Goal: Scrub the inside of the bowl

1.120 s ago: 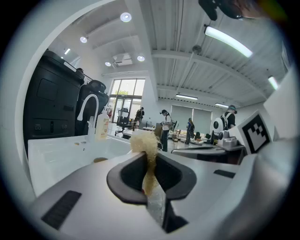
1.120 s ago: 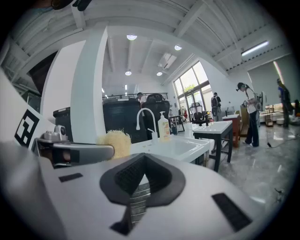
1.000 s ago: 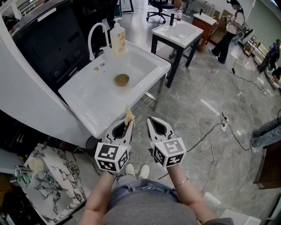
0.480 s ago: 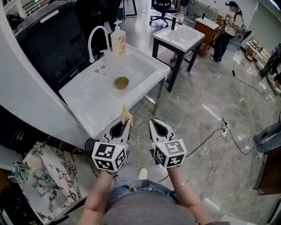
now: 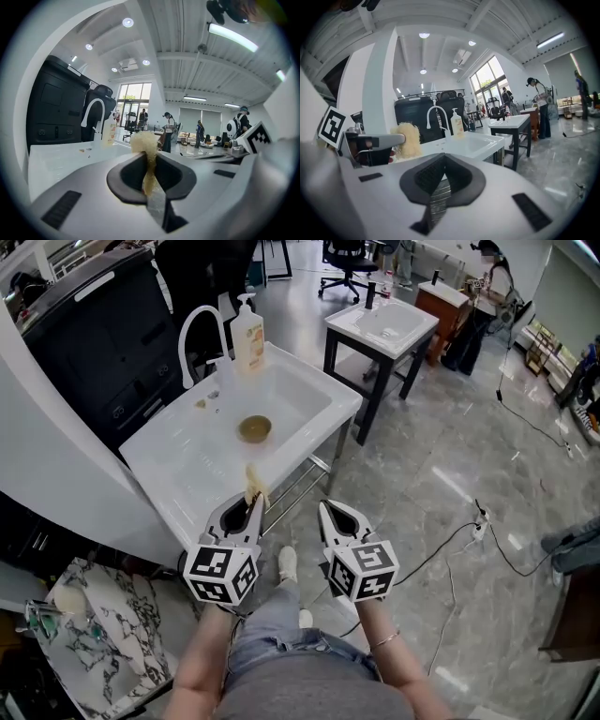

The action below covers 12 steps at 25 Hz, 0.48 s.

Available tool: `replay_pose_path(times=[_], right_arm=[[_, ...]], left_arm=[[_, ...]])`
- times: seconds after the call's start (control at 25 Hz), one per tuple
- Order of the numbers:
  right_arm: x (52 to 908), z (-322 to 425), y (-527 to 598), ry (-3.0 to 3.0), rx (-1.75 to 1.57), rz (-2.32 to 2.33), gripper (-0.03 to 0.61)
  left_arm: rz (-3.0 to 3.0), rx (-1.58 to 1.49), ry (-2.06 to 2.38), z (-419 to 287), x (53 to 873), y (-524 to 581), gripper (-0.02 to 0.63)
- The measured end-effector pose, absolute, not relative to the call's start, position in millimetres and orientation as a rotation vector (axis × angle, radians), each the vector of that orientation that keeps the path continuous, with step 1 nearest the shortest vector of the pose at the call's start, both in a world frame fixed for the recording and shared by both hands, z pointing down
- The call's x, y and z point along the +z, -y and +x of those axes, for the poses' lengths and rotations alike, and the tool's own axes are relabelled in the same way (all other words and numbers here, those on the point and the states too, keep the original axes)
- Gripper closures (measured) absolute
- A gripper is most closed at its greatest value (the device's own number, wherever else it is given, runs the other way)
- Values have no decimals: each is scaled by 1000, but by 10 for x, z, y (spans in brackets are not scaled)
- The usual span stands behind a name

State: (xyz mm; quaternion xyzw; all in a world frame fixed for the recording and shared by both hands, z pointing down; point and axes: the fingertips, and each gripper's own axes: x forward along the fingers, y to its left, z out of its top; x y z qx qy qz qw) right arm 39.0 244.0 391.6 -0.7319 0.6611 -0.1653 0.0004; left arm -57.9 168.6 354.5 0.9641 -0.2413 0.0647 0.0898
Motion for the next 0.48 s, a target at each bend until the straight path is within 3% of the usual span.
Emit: replay_pose_path(times=[0.48], right_arm=[[4046, 1012, -1376, -2126, -580, -2279, 568]], left_arm=[[2812, 171, 717, 89, 3680, -649, 568]])
